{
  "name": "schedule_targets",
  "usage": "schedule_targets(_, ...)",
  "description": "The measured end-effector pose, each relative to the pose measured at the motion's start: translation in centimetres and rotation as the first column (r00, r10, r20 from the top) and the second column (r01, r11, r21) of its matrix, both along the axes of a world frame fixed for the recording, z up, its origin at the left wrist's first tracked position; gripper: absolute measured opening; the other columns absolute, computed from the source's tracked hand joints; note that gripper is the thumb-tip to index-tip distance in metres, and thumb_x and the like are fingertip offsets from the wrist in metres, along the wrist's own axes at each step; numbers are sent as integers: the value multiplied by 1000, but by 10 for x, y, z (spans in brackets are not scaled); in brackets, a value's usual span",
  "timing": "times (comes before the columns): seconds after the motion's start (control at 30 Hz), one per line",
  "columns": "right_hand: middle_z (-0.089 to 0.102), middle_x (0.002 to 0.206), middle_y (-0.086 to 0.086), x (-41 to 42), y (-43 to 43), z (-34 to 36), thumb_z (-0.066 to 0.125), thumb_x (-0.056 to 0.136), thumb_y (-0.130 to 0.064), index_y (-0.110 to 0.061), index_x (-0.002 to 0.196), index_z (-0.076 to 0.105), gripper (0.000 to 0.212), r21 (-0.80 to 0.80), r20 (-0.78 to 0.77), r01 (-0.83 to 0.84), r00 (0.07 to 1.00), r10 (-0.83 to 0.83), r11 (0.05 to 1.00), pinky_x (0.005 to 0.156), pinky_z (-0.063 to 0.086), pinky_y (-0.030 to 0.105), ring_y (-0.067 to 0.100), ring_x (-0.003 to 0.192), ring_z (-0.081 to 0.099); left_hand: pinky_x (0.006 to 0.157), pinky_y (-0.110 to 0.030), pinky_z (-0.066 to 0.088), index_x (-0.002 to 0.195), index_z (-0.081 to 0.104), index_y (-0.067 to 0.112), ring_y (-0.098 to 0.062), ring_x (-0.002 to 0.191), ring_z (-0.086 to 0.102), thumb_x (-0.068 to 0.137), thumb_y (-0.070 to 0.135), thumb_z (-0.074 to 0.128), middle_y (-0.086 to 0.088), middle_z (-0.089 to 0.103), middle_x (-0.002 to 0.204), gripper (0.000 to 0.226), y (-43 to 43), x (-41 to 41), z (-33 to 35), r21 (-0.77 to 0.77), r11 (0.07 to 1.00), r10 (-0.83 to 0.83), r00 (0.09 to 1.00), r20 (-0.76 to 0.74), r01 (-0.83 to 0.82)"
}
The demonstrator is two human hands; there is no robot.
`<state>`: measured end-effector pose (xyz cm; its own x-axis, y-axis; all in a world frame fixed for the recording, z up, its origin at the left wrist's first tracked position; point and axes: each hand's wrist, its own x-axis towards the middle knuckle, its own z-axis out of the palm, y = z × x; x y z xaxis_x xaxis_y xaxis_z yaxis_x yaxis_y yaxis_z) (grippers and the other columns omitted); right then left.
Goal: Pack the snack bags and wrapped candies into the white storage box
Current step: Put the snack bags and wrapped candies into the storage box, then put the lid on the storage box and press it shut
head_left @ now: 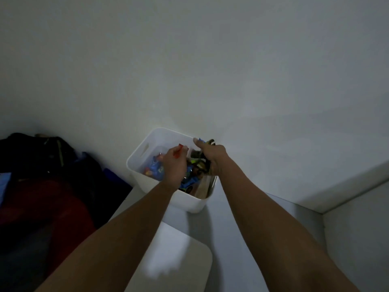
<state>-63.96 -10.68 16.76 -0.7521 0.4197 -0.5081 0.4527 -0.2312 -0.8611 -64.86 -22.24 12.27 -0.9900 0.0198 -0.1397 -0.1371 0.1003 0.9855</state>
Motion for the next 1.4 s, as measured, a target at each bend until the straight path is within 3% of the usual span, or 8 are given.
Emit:
schedule_targets(0.07, 68, 102, 15, -10, 4, -12, 75, 39, -85, -1, 112, 57, 113, 74, 13, 13, 1000, -14, 997, 83, 59, 52, 35, 91, 70, 98, -41, 49, 110, 65, 28, -18, 103, 63, 93, 52, 45, 2, 67, 110, 36, -3, -4, 0, 73, 995, -70, 994, 80, 64)
schedule_targets(0.13, 66, 105, 13, -9, 0, -4, 53, 54, -95, -7, 110, 58, 104, 111, 31, 15, 999, -19, 994, 93, 53, 48, 32, 97, 64, 102, -42, 45, 121, 62, 30, -19, 108, 60, 91, 58, 42, 3, 64, 119, 46, -6, -7, -1, 105, 992, -78, 987, 137, 64)
schedule_targets(0.33, 52, 86, 6, 2, -5, 15, 42, 98, -57, -9, 105, 52, 49, 82, -27, 163, 986, -162, 983, 93, 48, 45, 23, 81, 51, 113, -42, 29, 133, 57, 25, -20, 125, 43, 104, 42, 30, 4, 48, 140, 43, -13, -10, 10, 137, 986, -119, 976, 182, 95)
schedule_targets(0.53, 53, 78, 5, 29, -6, 19, 52, 98, -36, -16, 72, 51, 33, 207, -98, 187, 981, -170, 960, 97, 50, 55, 29, 90, 55, 110, -38, 34, 132, 57, 18, -23, 126, 51, 102, 33, 43, -3, 55, 140, 36, -24, 3, 26, -216, 963, -155, 987, 33, 158)
schedule_targets(0.73, 64, 95, 8, 88, -1, -19, 53, 94, -36, -9, 97, 65, 30, 401, -111, 311, 950, -292, 862, 85, 50, 36, 26, 90, 59, 94, -29, 44, 115, 68, 19, -22, 108, 61, 91, 35, 61, -3, 67, 119, 29, -69, 28, 18, -415, 908, -171, 957, -233, 61)
schedule_targets(0.87, 65, 84, 17, 146, -14, -77, 53, 94, -31, -4, 79, 65, 33, 447, 19, 268, 951, -309, 853, 82, 51, 40, 30, 85, 62, 87, -43, 49, 104, 70, 20, -30, 102, 60, 87, 33, 65, -5, 68, 106, 22, -120, 58, -16, -577, 807, -118, 926, -360, -122)
schedule_targets(1.17, 61, 109, 19, 251, -85, -177, 58, 84, -43, -5, 114, 60, 49, 349, 333, 40, 928, -164, 936, 92, 47, 35, 31, 105, 60, 103, -47, 41, 144, 41, 14, -37, 126, 48, 84, 49, 68, -17, 49, 139, 75, -214, 109, -141, -776, 499, -239, 922, 305, 386)
schedule_targets(1.4, 57, 129, 20, 270, -102, -212, 67, 88, -37, -1, 137, 47, 63, 264, 454, 21, 880, -144, 964, 96, 52, 46, 36, 116, 57, 118, -45, 23, 155, 14, 8, -34, 146, 24, 87, 48, 67, -17, 23, 160, 96, -229, 118, -169, -645, 531, -272, 832, 484, 549)
